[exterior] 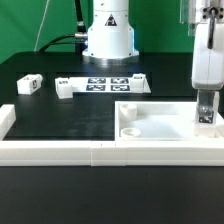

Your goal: Assemble one leg

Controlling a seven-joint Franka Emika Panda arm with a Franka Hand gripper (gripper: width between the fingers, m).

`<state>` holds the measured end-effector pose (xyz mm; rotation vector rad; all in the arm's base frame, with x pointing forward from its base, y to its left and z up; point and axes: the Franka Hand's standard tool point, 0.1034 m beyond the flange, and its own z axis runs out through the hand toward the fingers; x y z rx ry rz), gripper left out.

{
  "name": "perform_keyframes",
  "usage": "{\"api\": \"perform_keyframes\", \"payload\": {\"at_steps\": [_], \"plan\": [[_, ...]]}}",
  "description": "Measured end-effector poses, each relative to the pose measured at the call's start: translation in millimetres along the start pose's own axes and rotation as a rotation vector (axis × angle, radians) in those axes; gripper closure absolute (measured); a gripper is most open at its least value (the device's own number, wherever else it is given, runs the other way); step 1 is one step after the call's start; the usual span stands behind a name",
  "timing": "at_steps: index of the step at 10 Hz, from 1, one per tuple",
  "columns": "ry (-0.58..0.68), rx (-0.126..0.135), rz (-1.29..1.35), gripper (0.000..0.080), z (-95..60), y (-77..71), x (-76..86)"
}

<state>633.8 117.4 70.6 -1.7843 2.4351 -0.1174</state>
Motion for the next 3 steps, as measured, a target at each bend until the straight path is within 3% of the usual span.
{"api": "perform_keyframes", "payload": {"at_steps": [3], "plan": [[0.000,0.000,-0.002,0.0150,0.0,0.0,0.0]]}}
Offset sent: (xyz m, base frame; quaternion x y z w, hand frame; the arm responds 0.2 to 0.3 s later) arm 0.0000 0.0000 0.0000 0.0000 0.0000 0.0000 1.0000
